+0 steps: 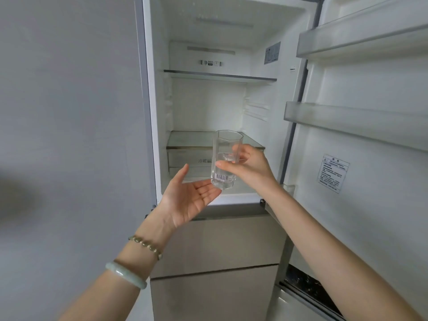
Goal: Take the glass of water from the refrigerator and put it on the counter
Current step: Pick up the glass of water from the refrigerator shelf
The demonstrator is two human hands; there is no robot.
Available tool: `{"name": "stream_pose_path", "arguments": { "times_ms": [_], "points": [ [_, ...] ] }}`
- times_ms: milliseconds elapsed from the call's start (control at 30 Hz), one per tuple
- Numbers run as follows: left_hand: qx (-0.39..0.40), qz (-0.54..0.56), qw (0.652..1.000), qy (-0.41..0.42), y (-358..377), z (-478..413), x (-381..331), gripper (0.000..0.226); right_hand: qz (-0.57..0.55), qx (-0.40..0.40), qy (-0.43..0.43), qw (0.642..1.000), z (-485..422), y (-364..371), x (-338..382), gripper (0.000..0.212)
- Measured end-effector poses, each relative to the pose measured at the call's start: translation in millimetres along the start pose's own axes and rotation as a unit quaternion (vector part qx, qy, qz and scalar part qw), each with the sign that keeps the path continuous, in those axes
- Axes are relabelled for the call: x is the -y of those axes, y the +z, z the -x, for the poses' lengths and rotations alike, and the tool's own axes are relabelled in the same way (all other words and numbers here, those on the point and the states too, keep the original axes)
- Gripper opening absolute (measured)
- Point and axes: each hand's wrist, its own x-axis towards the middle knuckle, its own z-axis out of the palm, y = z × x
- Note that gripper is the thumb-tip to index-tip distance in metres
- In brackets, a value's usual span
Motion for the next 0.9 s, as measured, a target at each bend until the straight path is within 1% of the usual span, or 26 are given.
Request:
{"name": "stream_pose_path", "arguments": {
  "times_ms": [200,300,433,667,800,900],
  "points": [
    [-0.020,-0.007,1.000,0.008,25.0,45.4,42.4,0.078,-0.008,0.019,-0.004,1.000,49.8,-33.1,7.4,0.054],
    [-0.030,0.004,0.999,0.017,37.4,66.7,59.5,0.078,-0.006,0.026,-0.006,1.000,70.2,-46.1,11.1,0.046],
    [-0.045,0.010,0.998,0.032,46.5,94.6,76.4,0.078,-0.015,0.035,-0.001,0.999,94.0,-55.0,17.5,0.058],
    [-0.058,0.011,0.997,0.048,49.5,122.4,81.4,0.077,-0.021,0.056,-0.011,0.998,110.1,-54.0,29.0,0.061],
    [-0.067,0.008,0.996,0.060,46.4,132.6,77.1,0.075,-0.035,0.066,-0.016,0.997,112.2,-47.6,34.6,0.059],
    [-0.068,0.007,0.995,0.067,42.9,140.8,72.8,0.073,-0.038,0.077,-0.025,0.996,112.9,-39.7,39.0,0.062]
  ]
}}
